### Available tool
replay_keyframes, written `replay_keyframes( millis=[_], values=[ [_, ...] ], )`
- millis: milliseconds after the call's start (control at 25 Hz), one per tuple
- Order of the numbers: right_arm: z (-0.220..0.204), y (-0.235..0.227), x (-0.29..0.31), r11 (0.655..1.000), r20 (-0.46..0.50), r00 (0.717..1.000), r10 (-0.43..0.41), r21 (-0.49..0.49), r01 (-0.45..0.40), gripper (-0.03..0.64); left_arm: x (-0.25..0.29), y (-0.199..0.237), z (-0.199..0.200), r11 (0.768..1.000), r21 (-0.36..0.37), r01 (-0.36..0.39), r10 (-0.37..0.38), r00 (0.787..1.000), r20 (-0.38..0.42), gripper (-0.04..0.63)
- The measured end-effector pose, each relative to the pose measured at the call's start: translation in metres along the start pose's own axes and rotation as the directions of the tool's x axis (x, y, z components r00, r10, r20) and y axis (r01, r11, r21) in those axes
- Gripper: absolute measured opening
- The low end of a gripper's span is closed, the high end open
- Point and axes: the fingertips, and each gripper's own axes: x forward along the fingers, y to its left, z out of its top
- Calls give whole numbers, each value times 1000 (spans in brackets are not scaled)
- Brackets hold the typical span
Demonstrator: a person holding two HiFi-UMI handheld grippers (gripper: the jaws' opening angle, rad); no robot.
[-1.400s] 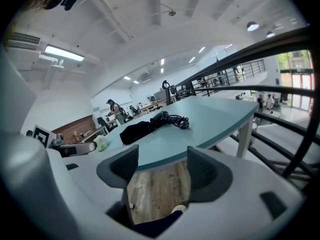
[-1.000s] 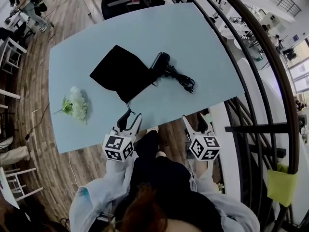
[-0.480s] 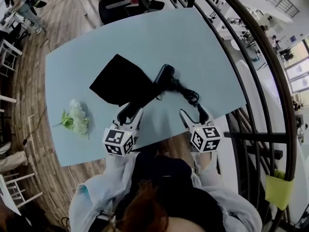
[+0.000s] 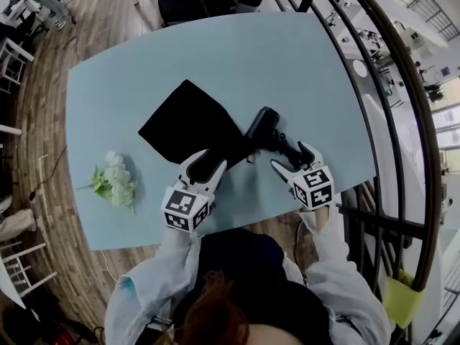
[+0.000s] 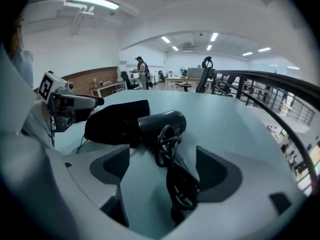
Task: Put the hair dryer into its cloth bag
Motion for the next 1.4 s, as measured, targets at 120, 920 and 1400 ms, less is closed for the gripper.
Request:
replay_keyframes(
  millis=[120, 920, 1400],
  values=[
    [3, -6, 23, 995, -68, 998, 19, -96, -26, 420, 10, 8, -5, 1000, -18, 5, -5, 1000, -14, 184],
    [-23, -6, 63, 975, -201, 971, 130, -151, -162, 278, 17, 29, -20, 996, -90, -27, 25, 999, -22, 184],
    [-27, -9, 61, 997, -163, 987, 12, -78, -25, 192, -10, 15, -22, 994, -59, -96, 94, 995, -30, 184]
  ],
)
